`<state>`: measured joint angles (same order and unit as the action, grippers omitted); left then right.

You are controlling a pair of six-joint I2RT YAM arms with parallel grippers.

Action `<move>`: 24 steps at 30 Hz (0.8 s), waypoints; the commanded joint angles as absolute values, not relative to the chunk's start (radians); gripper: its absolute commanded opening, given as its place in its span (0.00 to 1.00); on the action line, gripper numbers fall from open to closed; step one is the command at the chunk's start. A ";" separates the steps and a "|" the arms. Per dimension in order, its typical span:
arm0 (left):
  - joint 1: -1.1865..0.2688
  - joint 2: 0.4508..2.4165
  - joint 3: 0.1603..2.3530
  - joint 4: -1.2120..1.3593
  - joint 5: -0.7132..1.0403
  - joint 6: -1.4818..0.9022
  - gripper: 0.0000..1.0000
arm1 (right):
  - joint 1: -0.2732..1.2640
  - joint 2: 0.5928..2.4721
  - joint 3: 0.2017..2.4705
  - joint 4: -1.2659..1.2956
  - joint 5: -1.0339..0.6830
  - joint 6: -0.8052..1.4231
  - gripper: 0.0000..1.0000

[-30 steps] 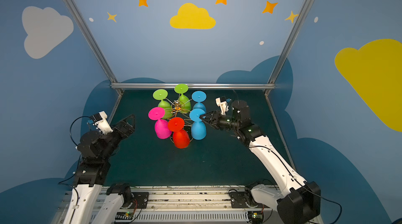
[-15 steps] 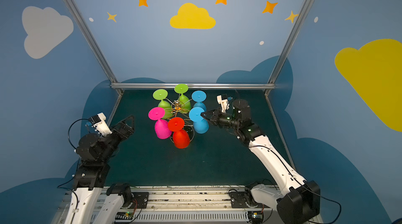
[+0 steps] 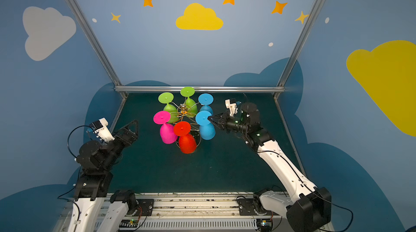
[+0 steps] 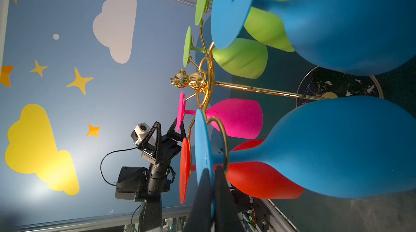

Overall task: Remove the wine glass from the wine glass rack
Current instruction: 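Close the right gripper on the foot of the nearer blue glass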

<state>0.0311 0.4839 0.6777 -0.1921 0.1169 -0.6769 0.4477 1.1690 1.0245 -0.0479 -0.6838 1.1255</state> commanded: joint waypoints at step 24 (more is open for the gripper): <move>0.034 0.427 0.696 -0.211 0.112 -0.687 1.00 | 0.477 1.129 1.112 -0.114 -0.612 1.138 0.00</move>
